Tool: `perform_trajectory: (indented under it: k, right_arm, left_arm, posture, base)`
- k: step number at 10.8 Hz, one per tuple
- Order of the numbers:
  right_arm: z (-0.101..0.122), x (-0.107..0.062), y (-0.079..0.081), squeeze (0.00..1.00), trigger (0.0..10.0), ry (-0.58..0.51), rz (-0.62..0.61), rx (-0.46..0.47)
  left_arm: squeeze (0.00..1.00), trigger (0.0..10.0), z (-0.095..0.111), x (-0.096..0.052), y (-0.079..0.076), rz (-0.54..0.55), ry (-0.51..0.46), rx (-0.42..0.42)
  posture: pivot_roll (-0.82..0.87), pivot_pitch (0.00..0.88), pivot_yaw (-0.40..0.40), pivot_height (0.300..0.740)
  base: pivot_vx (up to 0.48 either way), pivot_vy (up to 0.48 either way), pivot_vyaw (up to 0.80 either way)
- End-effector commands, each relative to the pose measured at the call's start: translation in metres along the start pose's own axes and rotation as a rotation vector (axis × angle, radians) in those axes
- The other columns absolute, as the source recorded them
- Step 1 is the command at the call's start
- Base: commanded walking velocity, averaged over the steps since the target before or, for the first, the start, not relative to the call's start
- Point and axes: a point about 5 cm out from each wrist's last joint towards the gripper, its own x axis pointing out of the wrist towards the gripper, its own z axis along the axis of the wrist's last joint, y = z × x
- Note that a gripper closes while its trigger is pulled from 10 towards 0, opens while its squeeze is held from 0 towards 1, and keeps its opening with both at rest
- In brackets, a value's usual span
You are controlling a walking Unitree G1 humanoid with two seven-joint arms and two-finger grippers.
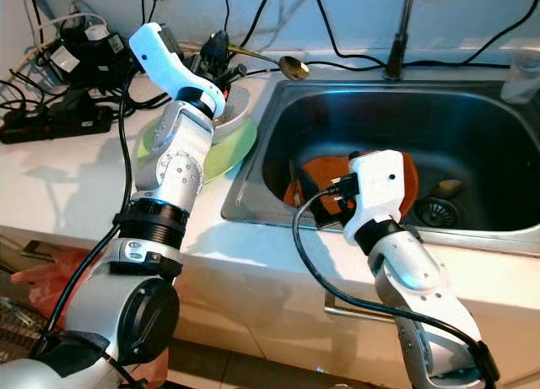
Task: Kitchen organization
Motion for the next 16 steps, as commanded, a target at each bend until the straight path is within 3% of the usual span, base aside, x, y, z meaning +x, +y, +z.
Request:
perform_trajectory:
  k: [1,7,10,14,16]
  right_arm:
    - [0.005,-0.003,0.002,0.0,10.0,-0.028,0.0,-0.008]
    - [0.008,-0.007,-0.007,0.0,10.0,0.059,-0.104,-0.126]
    - [0.009,-0.015,-0.005,0.0,10.0,0.098,-0.115,-0.131]
    - [0.011,-0.022,-0.005,0.0,10.0,0.114,-0.132,-0.132]
    - [0.013,-0.023,0.003,0.0,10.0,0.126,-0.089,-0.12]
  left_arm:
    - [0.0,0.0,0.0,0.003,-0.005,-0.024,0.007,-0.005]
    - [0.0,0.0,-0.061,-0.012,-0.005,-0.049,0.233,-0.057]
    - [0.0,0.0,-0.093,-0.024,-0.01,-0.076,0.347,-0.066]
    - [0.0,0.0,-0.114,-0.033,-0.018,-0.11,0.425,-0.068]
    - [0.0,0.0,-0.133,-0.044,-0.02,-0.111,0.519,-0.073]
  posture:
    - [-0.29,0.0,0.167,0.74]
    - [-0.34,0.0,0.178,0.74]
    - [-0.39,0.0,0.195,0.74]
    - [-0.42,0.0,0.208,0.74]
    - [-0.44,0.0,0.208,0.74]
  base:
    - [0.0,0.0,0.0]
    - [0.0,0.0,0.0]
    - [0.0,0.0,-0.42]
    - [0.0,0.0,0.0]
    - [0.0,0.0,0.0]
